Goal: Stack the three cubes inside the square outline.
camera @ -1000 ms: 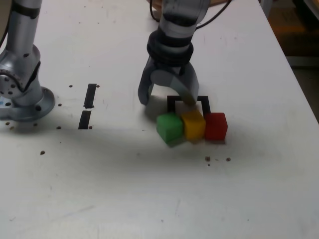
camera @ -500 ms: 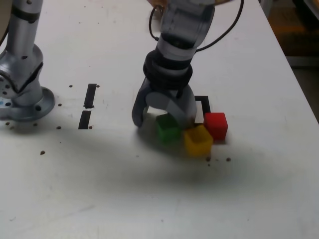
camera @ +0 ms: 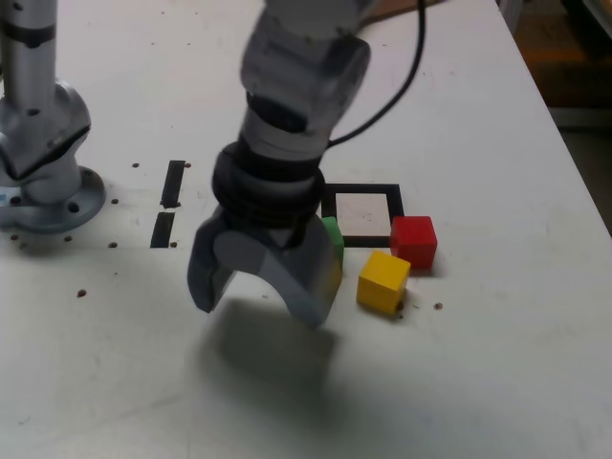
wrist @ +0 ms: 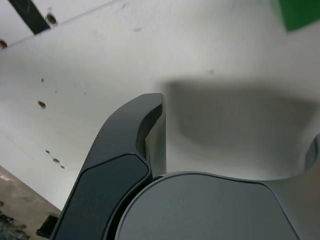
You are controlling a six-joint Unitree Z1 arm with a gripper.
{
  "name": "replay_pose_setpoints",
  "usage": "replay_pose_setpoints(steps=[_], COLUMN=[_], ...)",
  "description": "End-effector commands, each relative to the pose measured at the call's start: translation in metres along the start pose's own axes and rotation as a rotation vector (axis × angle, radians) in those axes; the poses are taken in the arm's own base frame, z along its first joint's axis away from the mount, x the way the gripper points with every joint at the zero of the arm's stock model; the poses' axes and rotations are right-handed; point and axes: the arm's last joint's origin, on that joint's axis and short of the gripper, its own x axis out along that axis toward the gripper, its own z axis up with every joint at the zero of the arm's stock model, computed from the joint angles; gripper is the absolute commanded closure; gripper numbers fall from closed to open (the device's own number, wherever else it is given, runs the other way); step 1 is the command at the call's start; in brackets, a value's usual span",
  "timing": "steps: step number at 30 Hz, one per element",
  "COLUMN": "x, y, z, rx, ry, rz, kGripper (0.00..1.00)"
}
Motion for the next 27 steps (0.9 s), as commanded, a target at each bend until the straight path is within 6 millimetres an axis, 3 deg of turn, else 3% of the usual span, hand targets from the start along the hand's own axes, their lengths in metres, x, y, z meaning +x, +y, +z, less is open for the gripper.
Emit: replay_pose_setpoints(steps=[1, 8, 12, 20, 27], x=[-0.010, -0.051, -0.073, -0.100, -0.099], y=[-0.002, 0.008, 0.021, 0.054, 0.083], z=[-0.008, -0.033, -0.034, 0.001, 0.033], rx=[-0.008, -0.065, -0.082, -0.043, -0.041], ry=[-0.036, -0.162, -0.196, -0.227, -0.207], rz=[0.016, 0.136, 0.188, 0.238, 0.214], kGripper=[0.02, 0.02, 0.02, 0.02, 0.02])
